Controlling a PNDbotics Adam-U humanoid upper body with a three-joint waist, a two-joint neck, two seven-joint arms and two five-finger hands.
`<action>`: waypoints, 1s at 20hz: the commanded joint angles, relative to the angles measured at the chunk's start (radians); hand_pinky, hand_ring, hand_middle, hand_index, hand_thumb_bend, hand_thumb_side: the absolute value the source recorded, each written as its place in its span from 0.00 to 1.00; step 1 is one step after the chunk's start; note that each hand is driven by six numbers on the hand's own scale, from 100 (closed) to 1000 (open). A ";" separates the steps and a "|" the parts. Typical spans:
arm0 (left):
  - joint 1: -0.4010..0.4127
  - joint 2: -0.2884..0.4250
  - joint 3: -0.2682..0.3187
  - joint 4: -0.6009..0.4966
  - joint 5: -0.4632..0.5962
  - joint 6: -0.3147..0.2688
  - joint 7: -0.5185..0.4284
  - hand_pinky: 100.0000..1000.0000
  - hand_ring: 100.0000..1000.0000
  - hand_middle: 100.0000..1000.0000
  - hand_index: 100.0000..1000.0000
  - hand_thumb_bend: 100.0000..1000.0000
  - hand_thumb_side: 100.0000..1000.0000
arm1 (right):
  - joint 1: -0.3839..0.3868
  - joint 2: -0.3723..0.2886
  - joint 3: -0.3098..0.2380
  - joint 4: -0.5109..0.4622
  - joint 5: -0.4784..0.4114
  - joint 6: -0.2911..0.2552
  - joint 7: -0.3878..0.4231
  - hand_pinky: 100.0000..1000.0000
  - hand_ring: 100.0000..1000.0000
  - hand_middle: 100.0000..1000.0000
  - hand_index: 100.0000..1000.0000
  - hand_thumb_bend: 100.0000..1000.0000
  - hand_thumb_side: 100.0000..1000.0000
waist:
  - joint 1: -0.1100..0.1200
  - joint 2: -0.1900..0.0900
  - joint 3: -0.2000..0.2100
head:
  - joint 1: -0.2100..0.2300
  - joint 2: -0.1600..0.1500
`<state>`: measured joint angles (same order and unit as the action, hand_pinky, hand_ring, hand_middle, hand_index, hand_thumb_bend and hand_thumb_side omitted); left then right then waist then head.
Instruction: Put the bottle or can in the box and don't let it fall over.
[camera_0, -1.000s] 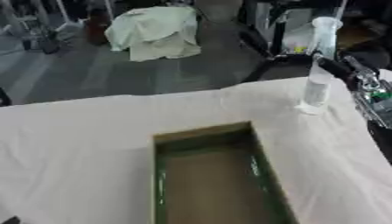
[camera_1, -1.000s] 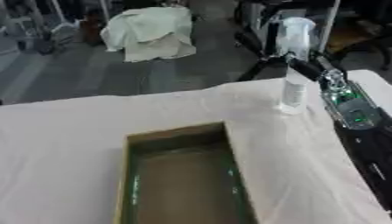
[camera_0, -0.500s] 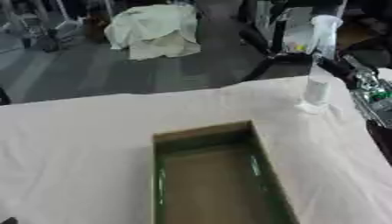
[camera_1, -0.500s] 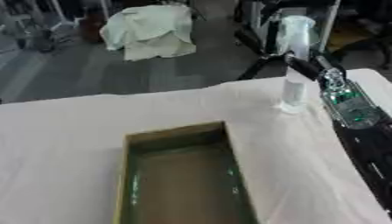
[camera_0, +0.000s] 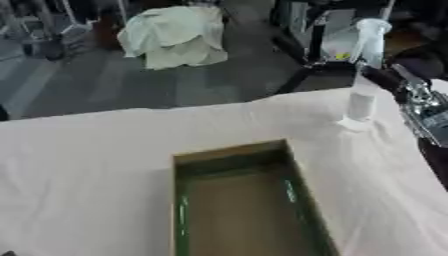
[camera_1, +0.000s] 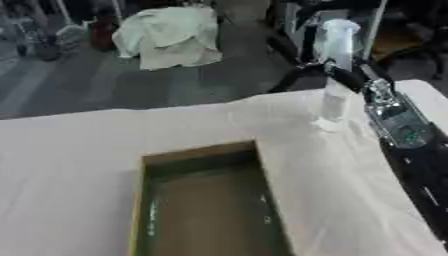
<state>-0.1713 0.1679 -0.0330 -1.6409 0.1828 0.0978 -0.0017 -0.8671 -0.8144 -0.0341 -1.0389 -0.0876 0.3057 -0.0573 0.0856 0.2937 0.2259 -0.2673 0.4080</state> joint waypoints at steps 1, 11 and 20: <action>-0.008 0.013 0.008 -0.013 -0.008 -0.003 -0.001 1.00 0.80 0.89 0.76 0.00 0.93 | -0.018 -0.044 -0.012 -0.019 0.003 0.003 -0.003 1.00 1.00 1.00 1.00 0.00 0.59 | -0.007 -0.012 0.002 | -0.004 -0.018; -0.009 0.015 0.010 -0.015 -0.011 -0.005 0.000 1.00 0.80 0.90 0.76 0.00 0.93 | -0.018 -0.055 -0.015 -0.023 -0.003 0.006 -0.012 1.00 1.00 1.00 1.00 0.00 0.59 | -0.010 0.000 0.009 | -0.012 -0.027; -0.011 0.016 0.010 -0.017 -0.015 -0.006 0.000 1.00 0.80 0.90 0.76 0.00 0.93 | -0.015 -0.063 -0.017 -0.028 -0.008 0.005 -0.016 1.00 1.00 1.00 1.00 0.00 0.59 | -0.013 0.010 0.013 | -0.018 -0.037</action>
<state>-0.1807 0.1680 -0.0273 -1.6525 0.1751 0.0920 -0.0030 -0.8666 -0.8333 -0.0416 -1.0402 -0.0903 0.3112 -0.0686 0.0778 0.3171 0.2379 -0.2819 0.3835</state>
